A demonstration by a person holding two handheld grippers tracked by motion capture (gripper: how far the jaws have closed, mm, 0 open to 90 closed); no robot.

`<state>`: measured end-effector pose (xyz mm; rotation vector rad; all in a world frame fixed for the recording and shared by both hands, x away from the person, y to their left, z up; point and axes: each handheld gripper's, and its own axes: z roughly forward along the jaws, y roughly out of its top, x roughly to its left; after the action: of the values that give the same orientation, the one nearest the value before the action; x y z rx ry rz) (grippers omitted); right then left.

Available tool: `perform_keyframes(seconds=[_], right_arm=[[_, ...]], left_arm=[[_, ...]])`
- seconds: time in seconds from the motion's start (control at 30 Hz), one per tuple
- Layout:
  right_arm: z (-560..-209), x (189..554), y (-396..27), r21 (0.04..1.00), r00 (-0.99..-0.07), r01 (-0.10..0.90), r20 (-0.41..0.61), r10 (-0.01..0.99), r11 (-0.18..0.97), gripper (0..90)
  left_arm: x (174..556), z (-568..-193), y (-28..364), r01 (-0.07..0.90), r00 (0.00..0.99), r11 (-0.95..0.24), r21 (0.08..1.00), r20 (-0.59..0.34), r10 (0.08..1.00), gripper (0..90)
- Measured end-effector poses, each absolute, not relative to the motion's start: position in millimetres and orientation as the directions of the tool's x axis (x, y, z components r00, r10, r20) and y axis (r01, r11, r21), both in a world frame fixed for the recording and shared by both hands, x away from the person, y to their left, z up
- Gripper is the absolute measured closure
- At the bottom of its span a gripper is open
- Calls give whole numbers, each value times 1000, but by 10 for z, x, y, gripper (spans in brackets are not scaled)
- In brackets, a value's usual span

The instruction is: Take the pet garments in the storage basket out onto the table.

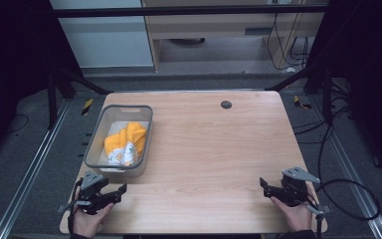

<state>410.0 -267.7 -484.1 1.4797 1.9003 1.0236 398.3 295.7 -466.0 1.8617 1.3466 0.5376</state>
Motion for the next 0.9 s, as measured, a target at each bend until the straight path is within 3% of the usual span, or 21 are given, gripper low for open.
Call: perform_keyframes(seconds=[0.43,0.9], right_arm=[[-4844,4094,-2621,809,-292,569,29,956,149,110],[-4857,4093,-2615,802,-299,574,21,954,163,109]], left_arm=[[3921,-4550,2947,567,367,-160,808,-74,927,255],[3897,-4347,2986,535,372,-115,837,-112,921,251]])
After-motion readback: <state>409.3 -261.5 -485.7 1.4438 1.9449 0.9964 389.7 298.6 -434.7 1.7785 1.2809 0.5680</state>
